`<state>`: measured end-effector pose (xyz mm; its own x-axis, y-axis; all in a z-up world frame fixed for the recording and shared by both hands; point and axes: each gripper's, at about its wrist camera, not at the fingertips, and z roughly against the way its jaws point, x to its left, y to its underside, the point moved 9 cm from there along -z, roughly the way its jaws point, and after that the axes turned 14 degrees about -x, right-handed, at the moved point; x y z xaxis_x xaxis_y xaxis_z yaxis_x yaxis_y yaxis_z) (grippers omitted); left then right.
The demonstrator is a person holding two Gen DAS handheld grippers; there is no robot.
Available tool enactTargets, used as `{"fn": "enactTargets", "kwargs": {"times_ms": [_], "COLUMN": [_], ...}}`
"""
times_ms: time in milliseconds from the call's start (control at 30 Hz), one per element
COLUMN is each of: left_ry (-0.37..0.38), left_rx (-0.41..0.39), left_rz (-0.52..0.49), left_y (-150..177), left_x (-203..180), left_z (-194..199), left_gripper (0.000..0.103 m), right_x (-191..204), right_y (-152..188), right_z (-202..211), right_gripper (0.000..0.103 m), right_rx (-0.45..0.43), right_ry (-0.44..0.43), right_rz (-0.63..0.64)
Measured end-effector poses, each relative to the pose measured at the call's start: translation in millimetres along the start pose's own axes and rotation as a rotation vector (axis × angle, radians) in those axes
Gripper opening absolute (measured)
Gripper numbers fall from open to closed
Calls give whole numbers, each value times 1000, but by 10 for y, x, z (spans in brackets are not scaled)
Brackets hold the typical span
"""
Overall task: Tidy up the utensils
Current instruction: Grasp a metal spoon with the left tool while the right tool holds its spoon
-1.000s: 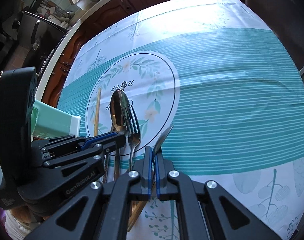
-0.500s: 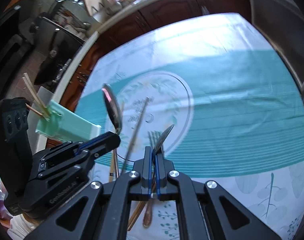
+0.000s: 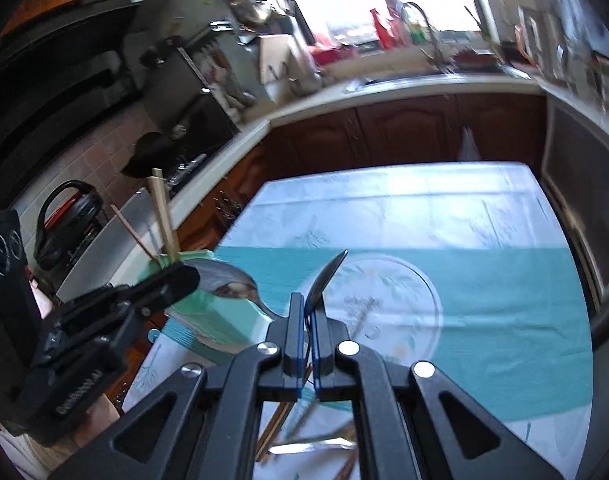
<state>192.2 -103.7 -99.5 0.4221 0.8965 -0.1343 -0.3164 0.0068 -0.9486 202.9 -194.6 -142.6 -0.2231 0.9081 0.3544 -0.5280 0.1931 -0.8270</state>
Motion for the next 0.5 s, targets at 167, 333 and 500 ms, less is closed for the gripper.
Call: {"fn": "enactTargets", "kwargs": {"times_ms": [167,333,500], "left_ry": [12,32,-9], "left_rx": [90,206,366], "left_rz": [77,169,292], "left_y": [298,720,1185], "left_x": [299,415,534], "left_z": [-104,-220,-383], "left_gripper": [0,0,0], "right_x": [173,164,71], "right_y": [-36,108,274], "right_z": [-112,-195,-235], "right_gripper": [3,3,3], "right_rx": [5,43,85], "right_ry": [-10,11,36], "right_rz": [34,56,63]}}
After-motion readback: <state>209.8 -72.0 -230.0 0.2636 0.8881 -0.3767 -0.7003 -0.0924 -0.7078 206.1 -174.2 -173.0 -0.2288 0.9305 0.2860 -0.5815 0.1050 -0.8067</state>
